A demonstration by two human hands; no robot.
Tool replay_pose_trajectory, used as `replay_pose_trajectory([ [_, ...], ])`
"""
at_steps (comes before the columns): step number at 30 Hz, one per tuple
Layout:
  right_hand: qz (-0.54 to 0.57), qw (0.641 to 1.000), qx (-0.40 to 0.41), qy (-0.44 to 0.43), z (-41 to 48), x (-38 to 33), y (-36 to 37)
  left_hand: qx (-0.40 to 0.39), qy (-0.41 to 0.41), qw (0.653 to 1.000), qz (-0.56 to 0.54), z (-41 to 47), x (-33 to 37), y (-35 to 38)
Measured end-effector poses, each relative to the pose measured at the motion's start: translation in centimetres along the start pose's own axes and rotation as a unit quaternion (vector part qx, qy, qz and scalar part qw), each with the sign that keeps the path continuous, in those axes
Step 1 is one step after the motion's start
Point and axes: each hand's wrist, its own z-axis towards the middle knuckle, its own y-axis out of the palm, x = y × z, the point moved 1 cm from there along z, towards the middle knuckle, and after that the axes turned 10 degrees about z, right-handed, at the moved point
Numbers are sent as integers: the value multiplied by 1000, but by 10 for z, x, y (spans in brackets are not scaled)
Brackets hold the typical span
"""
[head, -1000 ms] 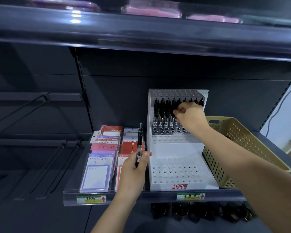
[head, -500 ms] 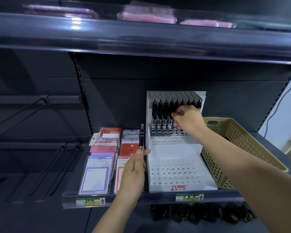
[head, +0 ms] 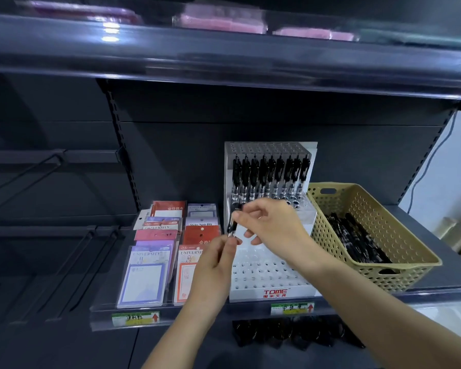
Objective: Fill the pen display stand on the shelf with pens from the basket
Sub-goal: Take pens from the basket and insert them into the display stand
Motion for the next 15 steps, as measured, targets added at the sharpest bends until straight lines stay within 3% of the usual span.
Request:
replay_pose_trajectory([
  [10, 149, 987, -11, 59, -3, 3, -16, -78, 14, 997, -9, -4, 4, -1],
  [15, 171, 983, 27, 59, -8, 6, -20, -36, 34, 999, -19, -2, 9, 2],
])
